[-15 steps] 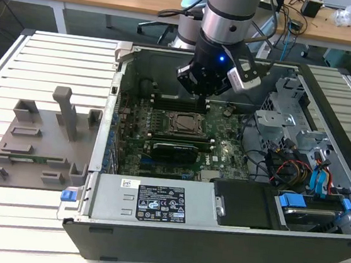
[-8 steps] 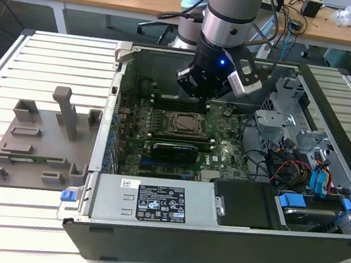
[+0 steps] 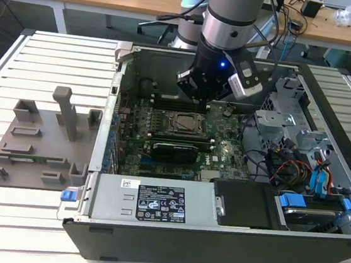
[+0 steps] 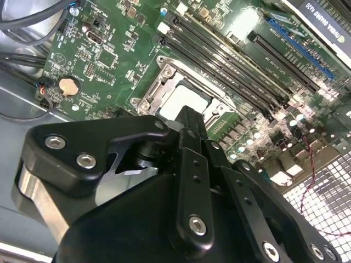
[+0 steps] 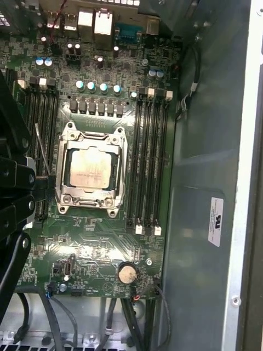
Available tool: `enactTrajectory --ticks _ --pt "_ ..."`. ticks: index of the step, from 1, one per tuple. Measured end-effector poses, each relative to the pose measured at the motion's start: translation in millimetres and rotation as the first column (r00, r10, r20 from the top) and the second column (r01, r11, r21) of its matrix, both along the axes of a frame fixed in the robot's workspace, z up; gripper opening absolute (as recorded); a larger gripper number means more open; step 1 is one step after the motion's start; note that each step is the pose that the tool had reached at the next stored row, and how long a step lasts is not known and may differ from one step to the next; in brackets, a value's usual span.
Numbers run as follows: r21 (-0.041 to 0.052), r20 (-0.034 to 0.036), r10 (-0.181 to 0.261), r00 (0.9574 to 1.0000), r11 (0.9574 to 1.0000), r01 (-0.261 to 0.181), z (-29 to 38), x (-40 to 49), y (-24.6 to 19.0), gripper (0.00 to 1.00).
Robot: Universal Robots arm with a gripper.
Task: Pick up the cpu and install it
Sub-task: 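Install the second cpu locking lever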
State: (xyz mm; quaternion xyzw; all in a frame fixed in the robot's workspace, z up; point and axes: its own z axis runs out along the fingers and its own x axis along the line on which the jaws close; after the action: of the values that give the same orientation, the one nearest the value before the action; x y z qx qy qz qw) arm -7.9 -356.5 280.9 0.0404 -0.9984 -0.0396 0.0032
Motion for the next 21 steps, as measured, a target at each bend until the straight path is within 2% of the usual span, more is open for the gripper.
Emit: enactTrajectory --ticks 9,19,21 --pt "0.0 -0.0001 0.0 1.0 1.0 0.0 -1.3 0.0 -2.8 0.11" --pt "0.0 -0.0001 0.0 1.0 1.0 0.0 -5.3 0.0 -2.9 0.11" --pt "0.0031 0.0001 0.0 1.0 1.0 0.0 -5.5 0.0 -2.9 0.11"
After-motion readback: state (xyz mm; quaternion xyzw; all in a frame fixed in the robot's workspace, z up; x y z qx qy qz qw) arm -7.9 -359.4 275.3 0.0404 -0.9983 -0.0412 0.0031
